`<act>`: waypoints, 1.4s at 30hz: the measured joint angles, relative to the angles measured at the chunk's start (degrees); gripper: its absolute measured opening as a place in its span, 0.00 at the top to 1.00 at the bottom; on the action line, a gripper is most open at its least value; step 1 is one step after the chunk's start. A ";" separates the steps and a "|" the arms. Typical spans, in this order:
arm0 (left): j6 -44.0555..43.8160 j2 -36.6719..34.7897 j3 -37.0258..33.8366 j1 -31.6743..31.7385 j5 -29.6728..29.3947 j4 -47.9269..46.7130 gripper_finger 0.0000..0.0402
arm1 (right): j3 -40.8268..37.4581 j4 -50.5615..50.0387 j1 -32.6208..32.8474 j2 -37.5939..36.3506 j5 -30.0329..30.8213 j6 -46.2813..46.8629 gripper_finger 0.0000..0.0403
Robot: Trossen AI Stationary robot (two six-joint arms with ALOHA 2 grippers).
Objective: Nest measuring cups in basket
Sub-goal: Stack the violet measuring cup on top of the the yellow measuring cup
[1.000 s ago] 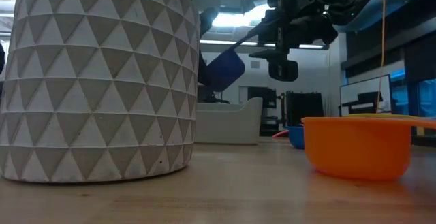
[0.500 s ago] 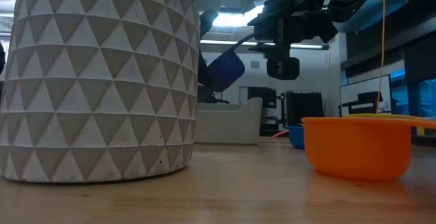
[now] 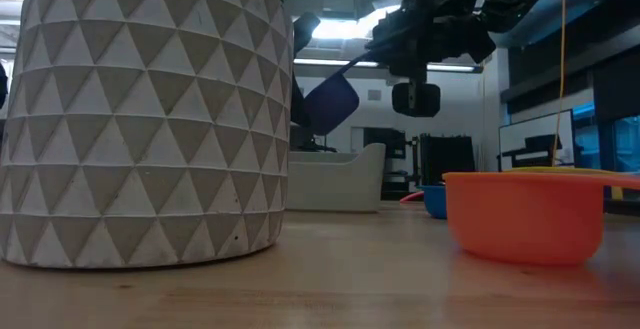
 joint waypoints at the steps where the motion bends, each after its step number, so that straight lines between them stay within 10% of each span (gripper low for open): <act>1: 0.03 0.00 0.00 0.00 -0.13 -0.03 0.99 | 0.00 -0.12 -0.02 0.00 -0.05 0.00 0.91; 42: -9.66 -0.07 -0.02 -0.11 -2.46 2.67 0.88 | 0.00 -9.74 -5.27 -2.09 7.23 -12.60 0.98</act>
